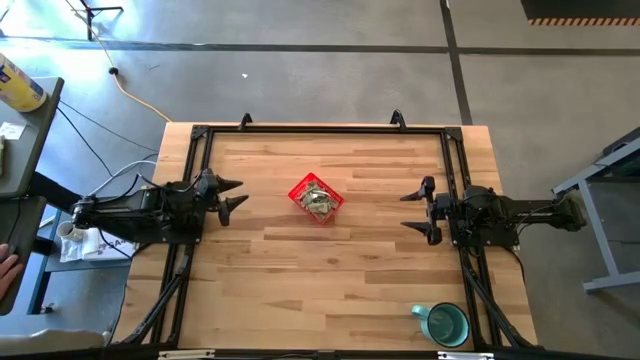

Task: Pick and place Stevia / Truvia into bins
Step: Return to Home Position

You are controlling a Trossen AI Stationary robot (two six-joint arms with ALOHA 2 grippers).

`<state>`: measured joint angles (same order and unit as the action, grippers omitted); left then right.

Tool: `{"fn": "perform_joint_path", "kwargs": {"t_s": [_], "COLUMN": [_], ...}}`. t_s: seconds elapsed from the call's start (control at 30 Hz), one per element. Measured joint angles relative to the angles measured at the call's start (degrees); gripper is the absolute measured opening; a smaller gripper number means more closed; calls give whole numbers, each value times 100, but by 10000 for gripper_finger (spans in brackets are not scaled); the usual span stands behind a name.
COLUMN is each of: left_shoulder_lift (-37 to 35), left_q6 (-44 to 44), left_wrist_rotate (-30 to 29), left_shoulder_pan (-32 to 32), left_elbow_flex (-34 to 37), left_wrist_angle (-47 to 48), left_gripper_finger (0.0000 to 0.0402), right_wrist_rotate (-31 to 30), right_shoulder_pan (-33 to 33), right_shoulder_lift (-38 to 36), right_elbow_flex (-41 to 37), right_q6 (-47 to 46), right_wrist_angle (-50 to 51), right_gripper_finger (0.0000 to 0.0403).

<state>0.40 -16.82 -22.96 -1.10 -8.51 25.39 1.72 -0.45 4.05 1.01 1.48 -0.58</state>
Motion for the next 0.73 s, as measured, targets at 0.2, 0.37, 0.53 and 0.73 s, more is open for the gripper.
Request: {"fn": "perform_joint_path", "kwargs": {"t_s": [0.2,0.37,0.53,0.73], "left_shoulder_lift": [0,0,0,0], "left_q6": [0,1,2,1], "left_wrist_rotate": [-2,0,-2,-2], "left_shoulder_pan": [0,0,0,0], "left_elbow_flex": [0,1,2,2], "left_wrist_angle": [0,0,1,2], "left_gripper_finger": [283,281,284,280], "right_wrist_rotate": [0,-1,0,0], "right_shoulder_pan": [0,1,0,2], "right_shoulder_lift": [0,0,0,0], "right_elbow_flex": [-1,0,-1,-1], "right_q6": [0,0,0,0], "right_wrist_angle": [0,0,0,1], "right_gripper_finger": [321,321,321,321]}}
